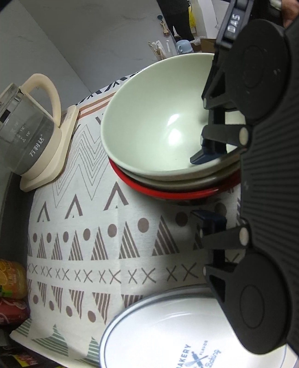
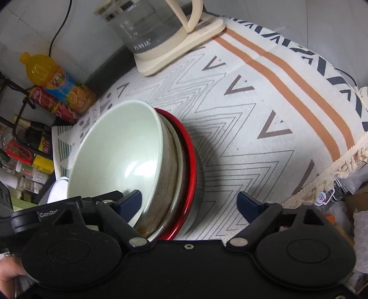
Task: Organize plates and bowls
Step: 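Grip the rim of the red bowl stack with both tools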
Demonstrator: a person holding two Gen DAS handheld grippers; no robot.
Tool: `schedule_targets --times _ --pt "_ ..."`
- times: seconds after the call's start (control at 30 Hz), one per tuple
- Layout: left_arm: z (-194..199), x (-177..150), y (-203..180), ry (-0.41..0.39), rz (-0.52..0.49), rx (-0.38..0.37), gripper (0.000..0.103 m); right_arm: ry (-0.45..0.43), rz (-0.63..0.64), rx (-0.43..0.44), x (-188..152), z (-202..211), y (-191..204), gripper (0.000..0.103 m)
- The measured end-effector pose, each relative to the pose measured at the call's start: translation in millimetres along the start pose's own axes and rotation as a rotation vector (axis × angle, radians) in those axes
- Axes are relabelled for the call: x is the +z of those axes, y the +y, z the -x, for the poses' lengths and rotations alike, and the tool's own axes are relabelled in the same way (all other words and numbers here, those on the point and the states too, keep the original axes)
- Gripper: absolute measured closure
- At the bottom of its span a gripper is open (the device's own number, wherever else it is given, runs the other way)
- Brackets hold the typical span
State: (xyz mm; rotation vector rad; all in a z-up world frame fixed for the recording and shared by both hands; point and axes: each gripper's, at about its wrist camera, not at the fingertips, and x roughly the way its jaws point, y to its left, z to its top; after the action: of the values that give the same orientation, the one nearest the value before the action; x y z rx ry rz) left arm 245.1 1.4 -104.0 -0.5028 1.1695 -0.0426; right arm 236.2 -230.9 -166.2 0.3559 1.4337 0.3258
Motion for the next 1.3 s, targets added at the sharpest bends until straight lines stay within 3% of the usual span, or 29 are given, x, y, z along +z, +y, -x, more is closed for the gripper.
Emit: schedule_targets --times 0.07,0.13,0.23,0.43,1.3 --pt "-1.4 -0.2 0.8 0.003 0.005 -0.005 0.061 0.011 -0.003 0.009 -0.8 -3.5 0.6 0.026" --pt "-2.9 0.1 1.8 0.008 0.012 -0.016 0.066 0.019 0.002 0.042 -2.9 -6.4 2.0 0.046" --pt "-2.6 0.0 0.2 0.005 -0.009 -0.015 0.066 0.024 0.027 0.028 -4.3 -7.7 7.8 0.055" --pt "1.1 -2.7 0.7 0.005 -0.026 -0.009 0.066 0.002 0.055 0.020 -4.5 -2.6 14.9 0.057" --pt "73.9 7.1 15.0 -0.176 0.003 0.015 0.066 -0.116 0.201 0.115 11.3 22.8 71.8 0.057"
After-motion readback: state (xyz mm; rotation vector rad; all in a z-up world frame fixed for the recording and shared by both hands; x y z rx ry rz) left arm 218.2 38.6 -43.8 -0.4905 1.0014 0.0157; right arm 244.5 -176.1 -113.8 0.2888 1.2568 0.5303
